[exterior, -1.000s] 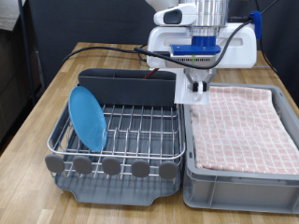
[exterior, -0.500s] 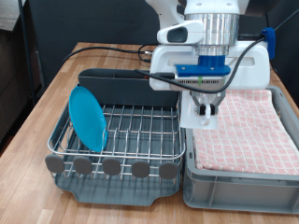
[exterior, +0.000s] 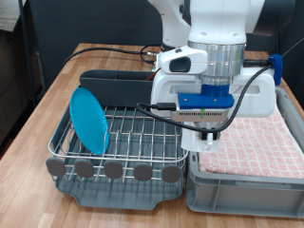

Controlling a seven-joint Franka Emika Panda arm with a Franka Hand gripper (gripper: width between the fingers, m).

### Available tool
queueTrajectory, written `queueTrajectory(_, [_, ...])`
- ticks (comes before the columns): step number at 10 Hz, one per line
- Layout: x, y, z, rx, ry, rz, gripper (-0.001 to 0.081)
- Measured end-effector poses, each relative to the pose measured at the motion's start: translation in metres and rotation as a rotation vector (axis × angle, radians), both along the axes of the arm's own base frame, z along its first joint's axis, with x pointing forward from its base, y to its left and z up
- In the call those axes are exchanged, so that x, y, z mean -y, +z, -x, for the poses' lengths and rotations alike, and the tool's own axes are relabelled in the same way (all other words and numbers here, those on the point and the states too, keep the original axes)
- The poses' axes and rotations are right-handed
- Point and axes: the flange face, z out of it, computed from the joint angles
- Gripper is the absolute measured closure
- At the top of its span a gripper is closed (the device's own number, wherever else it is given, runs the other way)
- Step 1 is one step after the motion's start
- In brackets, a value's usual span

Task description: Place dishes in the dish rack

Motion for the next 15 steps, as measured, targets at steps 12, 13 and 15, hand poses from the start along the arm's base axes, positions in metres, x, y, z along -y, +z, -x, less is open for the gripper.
queueTrajectory(12, [0.041,-0.035,-0.005,-0.04,-0.046,0.074,0.0735])
queueTrajectory(13, [0.041,-0.035,-0.005,-0.034,-0.045,0.056,0.0735])
queueTrajectory(15, [0.043,-0.035,-0.007,-0.017,-0.028,0.024,0.0735])
